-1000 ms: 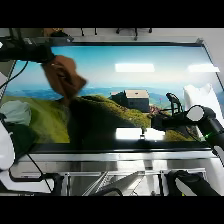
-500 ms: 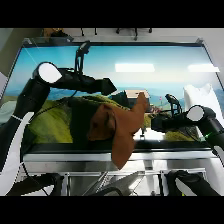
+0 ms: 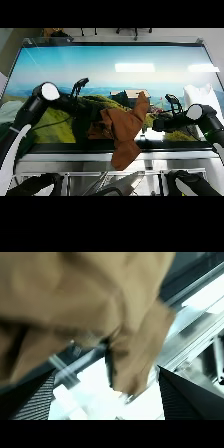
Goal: Fold the shirts.
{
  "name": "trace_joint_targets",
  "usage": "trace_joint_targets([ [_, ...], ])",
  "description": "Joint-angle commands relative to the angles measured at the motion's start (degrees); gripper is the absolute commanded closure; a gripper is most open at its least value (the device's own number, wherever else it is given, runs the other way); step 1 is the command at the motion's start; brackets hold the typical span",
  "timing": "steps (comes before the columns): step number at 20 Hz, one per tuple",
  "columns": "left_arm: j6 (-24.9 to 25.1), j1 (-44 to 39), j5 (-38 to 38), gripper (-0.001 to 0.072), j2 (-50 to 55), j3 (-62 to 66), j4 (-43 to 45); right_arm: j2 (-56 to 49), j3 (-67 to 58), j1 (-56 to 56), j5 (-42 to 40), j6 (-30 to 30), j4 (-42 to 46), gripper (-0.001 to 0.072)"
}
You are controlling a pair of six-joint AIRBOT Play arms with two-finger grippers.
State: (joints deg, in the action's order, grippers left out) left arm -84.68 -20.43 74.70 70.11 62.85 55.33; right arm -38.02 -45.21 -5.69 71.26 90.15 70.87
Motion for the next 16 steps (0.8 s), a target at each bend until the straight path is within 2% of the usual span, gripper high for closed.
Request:
trace_joint_targets([
  [1, -0.26, 0.35, -13.51, 0.0003, -7.87, -17.79, -4.76, -4.46, -0.09, 0.07, -8.24, -1.77, -2.01, 0.0183],
  [4, -0.22, -2.84, -32.02, 0.0003, -10.67, -29.92, -13.84, -11.56, -0.09, 0.07, -13.49, -6.69, -10.86, 0.0184],
  [8, 1.11, -11.61, -52.19, 0.0003, -8.66, -35.45, -20.94, -19.17, -0.11, 0.07, -18.21, -16.85, -27.76, 0.0192],
  [10, 1.03, -15.04, -56.78, 0.0003, -5.40, -34.45, -21.00, -21.90, -0.11, 0.07, -18.80, -18.86, -30.80, 0.0192],
  [13, 1.14, -17.68, -58.18, 0.0004, 0.04, -29.27, -20.74, -24.90, -0.11, 0.07, -18.80, -19.93, -31.06, 0.0194],
  [14, 1.29, -17.97, -57.70, 0.0075, 1.38, -27.28, -20.28, -25.24, -0.11, 0.07, -18.80, -20.13, -31.08, 0.0211],
  [15, 2.14, -17.81, -56.83, 0.0388, 2.32, -25.64, -20.28, -25.27, -0.11, 0.07, -18.80, -20.76, -31.08, 0.0288],
  [16, 3.56, -17.00, -55.25, 0.0663, 2.78, -24.28, -20.33, -25.27, -0.20, 0.09, -18.80, -21.53, -31.06, 0.0341],
])
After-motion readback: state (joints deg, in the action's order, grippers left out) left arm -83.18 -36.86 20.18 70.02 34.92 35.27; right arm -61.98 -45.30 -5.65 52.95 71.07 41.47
